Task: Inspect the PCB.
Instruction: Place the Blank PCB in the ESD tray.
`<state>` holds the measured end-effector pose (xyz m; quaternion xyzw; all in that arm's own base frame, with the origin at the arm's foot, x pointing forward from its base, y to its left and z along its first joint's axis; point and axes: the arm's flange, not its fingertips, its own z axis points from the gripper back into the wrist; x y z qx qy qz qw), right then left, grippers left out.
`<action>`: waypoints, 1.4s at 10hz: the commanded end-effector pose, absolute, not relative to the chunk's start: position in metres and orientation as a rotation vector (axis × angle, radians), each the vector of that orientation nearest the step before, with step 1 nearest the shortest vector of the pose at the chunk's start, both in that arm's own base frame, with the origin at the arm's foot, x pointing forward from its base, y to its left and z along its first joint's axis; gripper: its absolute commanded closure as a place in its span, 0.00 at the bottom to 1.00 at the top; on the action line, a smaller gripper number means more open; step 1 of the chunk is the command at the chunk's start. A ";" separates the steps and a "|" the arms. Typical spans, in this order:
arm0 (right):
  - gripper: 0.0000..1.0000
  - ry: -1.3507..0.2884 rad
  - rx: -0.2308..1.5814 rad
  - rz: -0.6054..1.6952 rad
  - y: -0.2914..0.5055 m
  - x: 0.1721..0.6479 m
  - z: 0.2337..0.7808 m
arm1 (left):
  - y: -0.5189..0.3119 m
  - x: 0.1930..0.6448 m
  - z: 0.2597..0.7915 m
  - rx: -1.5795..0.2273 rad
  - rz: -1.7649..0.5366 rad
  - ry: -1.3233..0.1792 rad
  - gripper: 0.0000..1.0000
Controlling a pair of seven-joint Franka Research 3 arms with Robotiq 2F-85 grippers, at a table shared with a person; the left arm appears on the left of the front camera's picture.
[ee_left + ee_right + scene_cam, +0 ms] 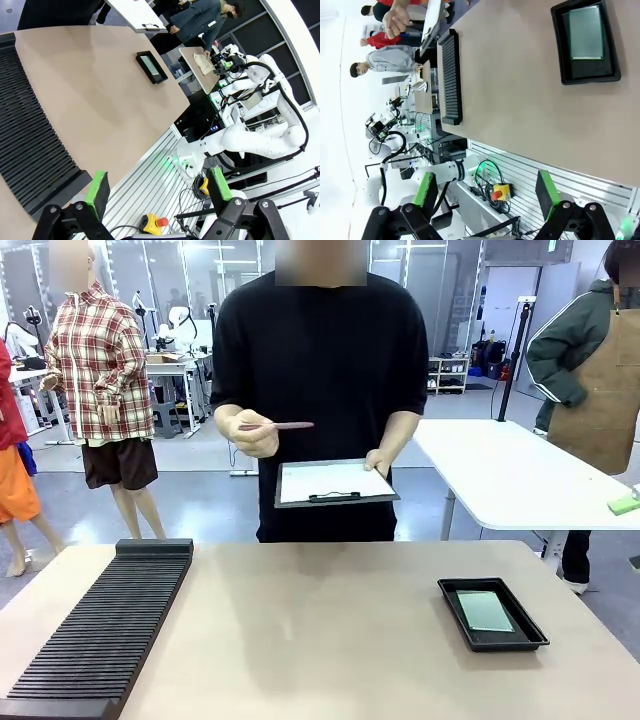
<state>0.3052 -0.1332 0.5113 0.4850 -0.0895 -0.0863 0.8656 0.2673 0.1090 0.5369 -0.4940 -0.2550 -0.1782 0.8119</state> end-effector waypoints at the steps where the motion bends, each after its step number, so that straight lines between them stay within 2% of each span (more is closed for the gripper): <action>1: 0.00 -0.219 1.039 -0.167 -0.126 0.305 0.507 | 0.108 0.267 0.537 -1.037 -0.378 -0.542 0.00; 14: 0.00 -0.188 1.016 -0.181 -0.133 0.305 0.511 | 0.108 0.267 0.537 -1.037 -0.378 -0.542 0.00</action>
